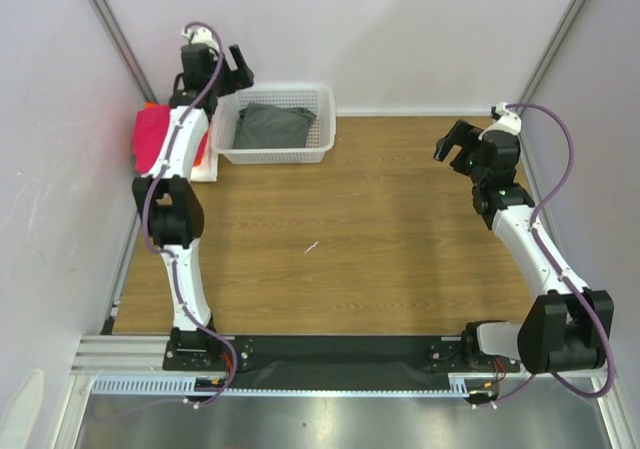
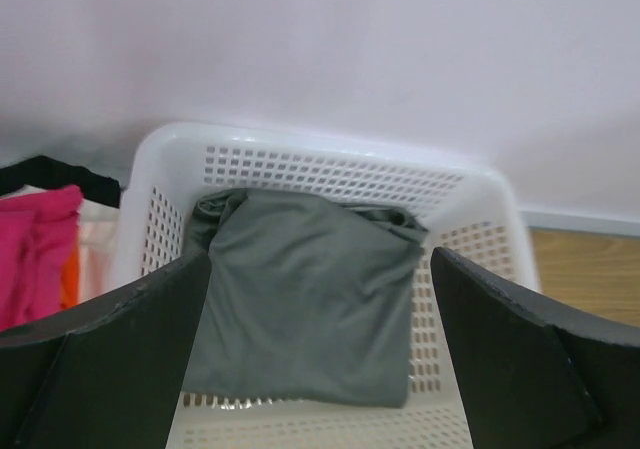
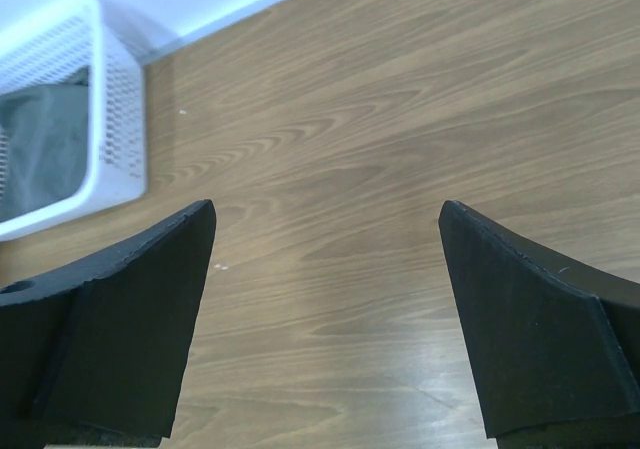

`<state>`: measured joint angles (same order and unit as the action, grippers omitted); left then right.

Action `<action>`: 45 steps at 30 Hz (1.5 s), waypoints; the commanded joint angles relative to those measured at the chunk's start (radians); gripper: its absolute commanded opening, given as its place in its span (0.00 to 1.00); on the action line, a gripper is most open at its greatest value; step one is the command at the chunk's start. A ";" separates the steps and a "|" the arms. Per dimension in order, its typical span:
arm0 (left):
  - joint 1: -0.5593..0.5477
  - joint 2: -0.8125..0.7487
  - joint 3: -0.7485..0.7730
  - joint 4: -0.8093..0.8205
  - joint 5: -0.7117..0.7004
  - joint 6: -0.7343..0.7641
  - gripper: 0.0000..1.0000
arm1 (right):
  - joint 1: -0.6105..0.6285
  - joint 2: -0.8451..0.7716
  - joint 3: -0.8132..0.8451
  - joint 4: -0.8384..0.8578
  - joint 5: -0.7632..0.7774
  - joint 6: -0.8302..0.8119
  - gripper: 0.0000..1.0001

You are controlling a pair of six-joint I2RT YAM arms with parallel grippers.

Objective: Fold and stack the t-shirts
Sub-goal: Grab the tshirt from the pile

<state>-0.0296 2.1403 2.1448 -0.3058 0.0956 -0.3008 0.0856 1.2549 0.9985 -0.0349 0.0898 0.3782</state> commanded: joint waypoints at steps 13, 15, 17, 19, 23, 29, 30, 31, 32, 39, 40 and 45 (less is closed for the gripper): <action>-0.006 0.335 0.152 0.151 -0.088 -0.035 1.00 | -0.020 0.061 0.026 0.066 0.082 -0.073 1.00; -0.006 0.352 0.153 0.160 -0.091 -0.044 1.00 | -0.020 0.072 0.035 0.053 0.080 -0.070 1.00; -0.004 0.371 0.153 0.169 -0.080 -0.046 1.00 | -0.021 0.086 0.037 0.049 0.076 -0.070 1.00; -0.004 0.383 0.155 0.175 -0.074 -0.055 1.00 | -0.021 0.092 0.038 0.046 0.074 -0.065 1.00; -0.006 0.403 0.156 0.168 -0.076 -0.067 1.00 | -0.021 0.107 0.040 0.049 0.065 -0.056 1.00; -0.004 0.425 0.164 0.128 -0.092 -0.138 1.00 | -0.021 0.110 0.040 0.059 0.070 -0.050 1.00; -0.004 0.434 0.164 0.125 -0.088 -0.159 1.00 | -0.020 0.112 0.042 0.061 0.068 -0.051 1.00; -0.004 0.437 0.164 0.126 -0.085 -0.169 1.00 | -0.021 0.112 0.043 0.061 0.067 -0.055 1.00; -0.004 0.444 0.164 0.126 -0.080 -0.176 1.00 | -0.021 0.112 0.043 0.061 0.067 -0.055 1.00; -0.006 0.475 0.185 0.109 -0.065 -0.201 1.00 | -0.021 0.103 0.045 0.047 0.076 -0.062 1.00; -0.006 0.477 0.191 0.105 -0.068 -0.202 1.00 | -0.021 0.101 0.045 0.047 0.076 -0.064 1.00; -0.006 0.495 0.211 0.073 -0.046 -0.228 0.97 | -0.021 0.103 0.045 0.050 0.074 -0.062 1.00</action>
<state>-0.0383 2.6209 2.2955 -0.2077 0.0368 -0.4900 0.0677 1.3674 0.9993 -0.0128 0.1463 0.3206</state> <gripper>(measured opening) 0.976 0.995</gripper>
